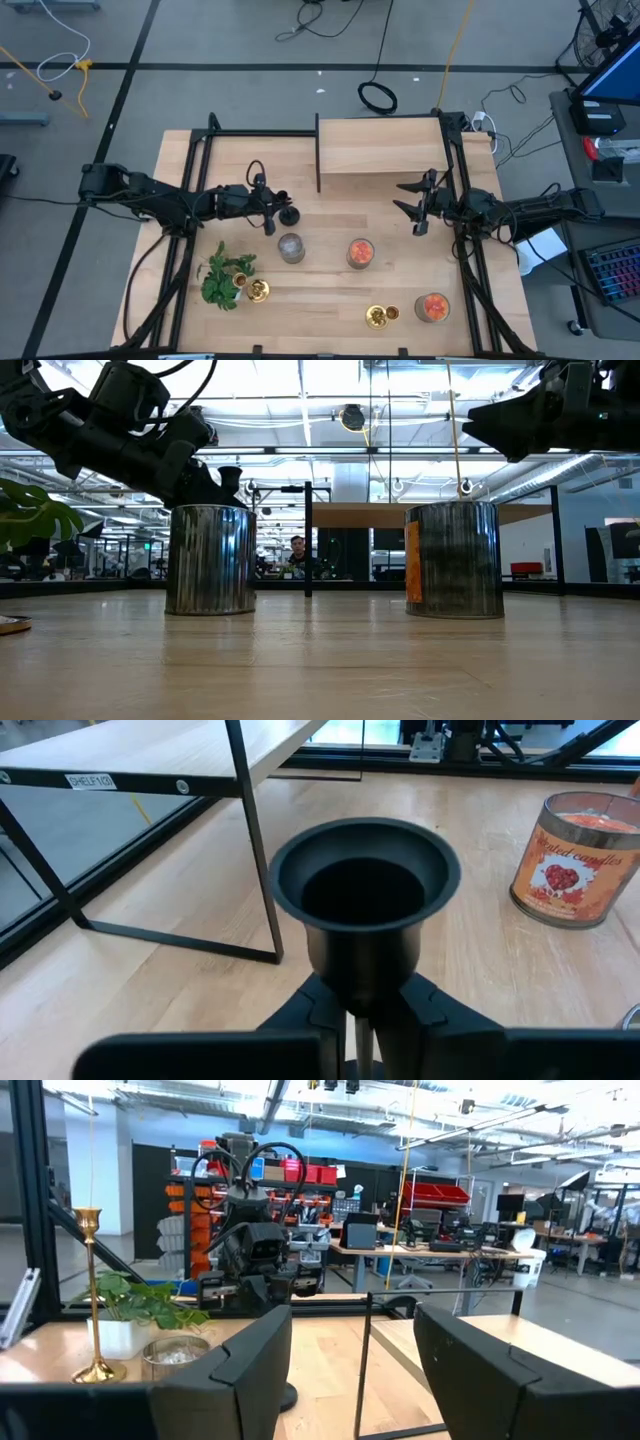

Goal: Pick & Place candle stick holders
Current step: Put the black candle holder on the shelf

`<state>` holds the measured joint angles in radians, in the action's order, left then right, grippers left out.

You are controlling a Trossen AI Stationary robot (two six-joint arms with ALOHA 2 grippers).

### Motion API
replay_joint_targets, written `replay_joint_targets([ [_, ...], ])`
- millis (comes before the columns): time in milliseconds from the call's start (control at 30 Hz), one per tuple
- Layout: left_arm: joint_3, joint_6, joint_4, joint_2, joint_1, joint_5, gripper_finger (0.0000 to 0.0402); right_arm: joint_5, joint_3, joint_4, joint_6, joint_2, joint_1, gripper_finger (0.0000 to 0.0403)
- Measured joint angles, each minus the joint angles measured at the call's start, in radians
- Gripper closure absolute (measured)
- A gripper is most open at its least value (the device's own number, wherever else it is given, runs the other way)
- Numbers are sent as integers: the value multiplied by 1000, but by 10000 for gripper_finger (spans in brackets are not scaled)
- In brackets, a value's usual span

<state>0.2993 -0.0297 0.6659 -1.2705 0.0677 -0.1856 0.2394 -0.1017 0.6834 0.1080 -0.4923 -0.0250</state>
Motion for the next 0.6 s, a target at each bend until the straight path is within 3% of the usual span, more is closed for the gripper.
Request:
replay_joint_targets([
  [133,7,23,77,1,-10,-1,364,0,0,0,15,0,0,191],
  [267,85,78,50,9,-13,-1,369,0,0,0,15,0,0,191],
  [600,413,51,-310,9,-13,2,368,0,0,-7,9,0,0,191],
])
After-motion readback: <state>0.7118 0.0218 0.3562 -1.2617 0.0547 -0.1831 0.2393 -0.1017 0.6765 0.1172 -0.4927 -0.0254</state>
